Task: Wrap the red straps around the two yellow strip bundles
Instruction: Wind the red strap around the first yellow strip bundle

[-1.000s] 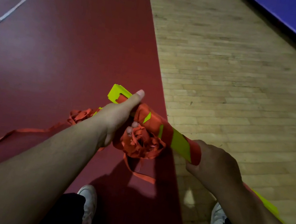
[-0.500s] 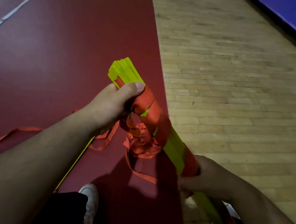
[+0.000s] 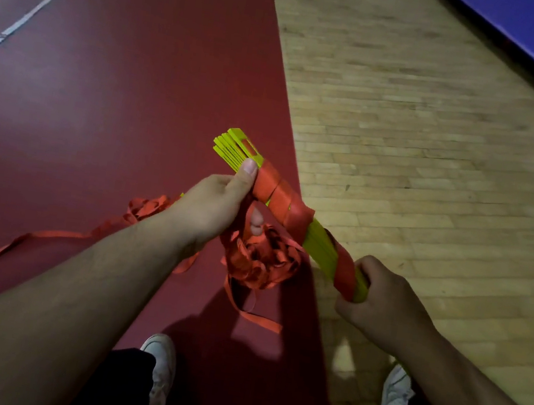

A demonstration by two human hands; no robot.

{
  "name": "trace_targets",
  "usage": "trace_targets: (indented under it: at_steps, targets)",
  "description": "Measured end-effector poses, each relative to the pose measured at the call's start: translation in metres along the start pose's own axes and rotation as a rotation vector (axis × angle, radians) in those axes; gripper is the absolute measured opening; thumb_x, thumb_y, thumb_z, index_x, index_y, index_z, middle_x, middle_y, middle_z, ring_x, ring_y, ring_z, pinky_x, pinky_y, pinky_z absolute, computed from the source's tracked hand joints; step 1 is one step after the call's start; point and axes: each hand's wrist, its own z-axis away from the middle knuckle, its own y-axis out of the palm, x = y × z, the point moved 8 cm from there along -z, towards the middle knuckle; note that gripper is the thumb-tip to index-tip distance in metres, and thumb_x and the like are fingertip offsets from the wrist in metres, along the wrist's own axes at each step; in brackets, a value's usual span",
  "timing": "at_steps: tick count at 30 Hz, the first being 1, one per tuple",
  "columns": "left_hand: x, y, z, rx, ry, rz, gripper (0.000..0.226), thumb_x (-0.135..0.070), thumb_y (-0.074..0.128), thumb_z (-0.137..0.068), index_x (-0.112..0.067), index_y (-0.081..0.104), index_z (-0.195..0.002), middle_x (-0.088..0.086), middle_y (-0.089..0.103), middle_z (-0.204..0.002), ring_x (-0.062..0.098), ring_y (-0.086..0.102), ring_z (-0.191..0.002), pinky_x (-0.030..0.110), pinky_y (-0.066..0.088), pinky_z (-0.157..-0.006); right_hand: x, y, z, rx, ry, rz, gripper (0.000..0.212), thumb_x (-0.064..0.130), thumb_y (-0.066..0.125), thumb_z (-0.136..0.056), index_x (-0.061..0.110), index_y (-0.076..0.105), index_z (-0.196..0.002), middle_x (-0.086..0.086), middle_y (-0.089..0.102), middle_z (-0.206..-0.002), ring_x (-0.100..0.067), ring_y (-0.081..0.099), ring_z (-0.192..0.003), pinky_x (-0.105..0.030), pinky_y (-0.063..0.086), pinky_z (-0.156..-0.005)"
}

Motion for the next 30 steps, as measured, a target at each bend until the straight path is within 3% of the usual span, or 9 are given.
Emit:
trace_targets:
  at_steps: [5, 9, 13, 16, 18, 20, 24, 27, 30]
  targets:
    - [0.003, 0.018, 0.003, 0.044, -0.058, 0.184, 0.063, -0.074, 0.053, -0.082, -0.014, 0.065, -0.068, 0.010, 0.060, -0.065, 0.021, 0.058, -0.058, 0.029, 0.049, -0.062, 0.012, -0.001, 0.002, -0.083, -0.033, 0.165, 0.043, 0.056, 0.072, -0.078, 0.032, 0.048, -0.105, 0.007, 0.062, -0.085, -0.017, 0.062, -0.076, -0.037, 0.054, -0.067]
    - [0.000, 0.005, 0.000, -0.046, 0.014, 0.160, 0.050, -0.053, 0.060, -0.092, -0.012, 0.063, -0.064, 0.013, 0.057, -0.058, 0.025, 0.054, -0.055, 0.037, 0.047, -0.066, 0.023, 0.010, 0.005, 0.059, -0.132, 0.011, 0.034, 0.043, 0.074, -0.079, 0.035, 0.053, -0.104, 0.008, 0.062, -0.086, -0.005, 0.060, -0.075, -0.031, 0.050, -0.064]
    - [-0.027, 0.005, 0.007, 0.060, 0.242, 0.100, 0.053, -0.048, 0.050, -0.093, -0.004, 0.057, -0.064, 0.016, 0.054, -0.060, 0.028, 0.050, -0.058, 0.040, 0.043, -0.064, 0.024, 0.014, 0.008, 0.314, -0.092, -0.219, 0.038, 0.031, 0.088, -0.071, 0.040, 0.064, -0.098, 0.017, 0.072, -0.086, 0.004, 0.067, -0.075, -0.018, 0.053, -0.065]
    - [-0.038, 0.010, 0.012, 0.105, 0.319, 0.099, 0.060, -0.044, 0.046, -0.095, 0.010, 0.052, -0.070, 0.018, 0.052, -0.060, 0.026, 0.049, -0.056, 0.035, 0.041, -0.062, 0.025, 0.027, 0.015, 0.491, -0.052, -0.351, 0.026, 0.017, 0.090, -0.068, 0.019, 0.072, -0.087, 0.003, 0.072, -0.077, -0.009, 0.068, -0.071, -0.029, 0.054, -0.067]
    - [-0.038, 0.007, 0.011, 0.072, 0.322, 0.080, 0.061, -0.045, 0.044, -0.096, 0.009, 0.054, -0.070, 0.017, 0.052, -0.057, 0.025, 0.051, -0.053, 0.031, 0.042, -0.060, 0.027, 0.036, 0.022, 0.568, -0.028, -0.471, 0.029, 0.017, 0.086, -0.065, 0.016, 0.071, -0.089, -0.013, 0.075, -0.083, -0.027, 0.071, -0.074, -0.040, 0.056, -0.070]
    - [-0.033, 0.000, 0.008, 0.013, 0.284, 0.009, 0.063, -0.054, 0.044, -0.094, 0.002, 0.059, -0.069, 0.013, 0.054, -0.053, 0.022, 0.052, -0.050, 0.028, 0.043, -0.056, 0.031, 0.037, 0.027, 0.604, -0.011, -0.590, 0.026, 0.010, 0.081, -0.069, 0.015, 0.067, -0.091, -0.020, 0.073, -0.082, -0.035, 0.070, -0.069, -0.041, 0.057, -0.065]
    - [-0.020, -0.008, 0.001, 0.004, 0.153, -0.133, 0.072, -0.075, 0.049, -0.086, -0.006, 0.063, -0.072, 0.006, 0.061, -0.054, 0.020, 0.055, -0.049, 0.028, 0.044, -0.054, 0.029, 0.019, 0.017, 0.344, -0.086, -0.380, 0.025, 0.011, 0.083, -0.078, 0.025, 0.065, -0.088, 0.001, 0.070, -0.069, -0.018, 0.067, -0.060, -0.032, 0.055, -0.056]
    - [-0.007, -0.006, 0.000, 0.014, 0.030, -0.182, 0.063, -0.065, 0.049, -0.090, -0.005, 0.063, -0.080, 0.001, 0.064, -0.054, 0.015, 0.059, -0.048, 0.024, 0.046, -0.047, 0.016, 0.010, 0.007, 0.126, -0.049, -0.140, 0.027, 0.033, 0.083, -0.075, 0.032, 0.062, -0.091, 0.004, 0.069, -0.078, -0.009, 0.065, -0.067, -0.039, 0.056, -0.066]
    - [0.005, 0.004, 0.003, 0.018, -0.065, -0.031, 0.052, -0.057, 0.049, -0.094, -0.007, 0.058, -0.082, 0.005, 0.066, -0.060, 0.019, 0.063, -0.049, 0.026, 0.049, -0.047, 0.009, 0.009, 0.005, 0.031, 0.004, -0.022, 0.034, 0.047, 0.080, -0.074, 0.033, 0.055, -0.092, 0.008, 0.065, -0.079, -0.009, 0.063, -0.070, -0.035, 0.054, -0.064]
